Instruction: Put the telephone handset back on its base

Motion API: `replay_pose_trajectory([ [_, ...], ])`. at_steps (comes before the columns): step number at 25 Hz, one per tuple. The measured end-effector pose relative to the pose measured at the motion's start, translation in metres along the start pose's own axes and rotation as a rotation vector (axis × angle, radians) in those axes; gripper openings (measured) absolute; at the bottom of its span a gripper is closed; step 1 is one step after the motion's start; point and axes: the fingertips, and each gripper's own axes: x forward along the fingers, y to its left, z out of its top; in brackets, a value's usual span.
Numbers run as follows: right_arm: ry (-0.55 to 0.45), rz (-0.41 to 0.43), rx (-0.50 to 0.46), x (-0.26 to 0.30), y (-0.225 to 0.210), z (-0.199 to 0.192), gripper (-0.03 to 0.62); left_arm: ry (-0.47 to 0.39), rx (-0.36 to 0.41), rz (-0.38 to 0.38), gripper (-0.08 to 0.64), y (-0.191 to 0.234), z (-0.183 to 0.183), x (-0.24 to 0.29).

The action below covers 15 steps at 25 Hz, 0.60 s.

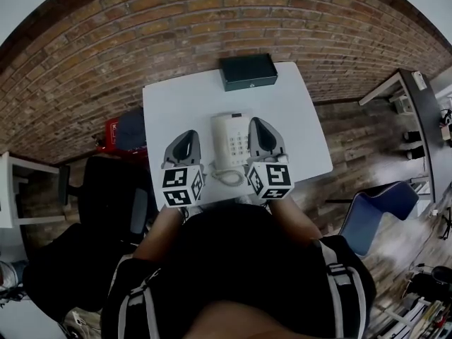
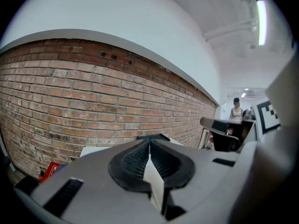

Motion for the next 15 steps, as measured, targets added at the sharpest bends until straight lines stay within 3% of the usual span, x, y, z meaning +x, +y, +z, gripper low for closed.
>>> replay_pose_trajectory([
  [15,-0.01,0.018,-0.001,0.0004,0.0023,-0.0002,-0.002,-0.004,-0.008,0.006,0.009,0.0026,-0.0006,-0.0006],
])
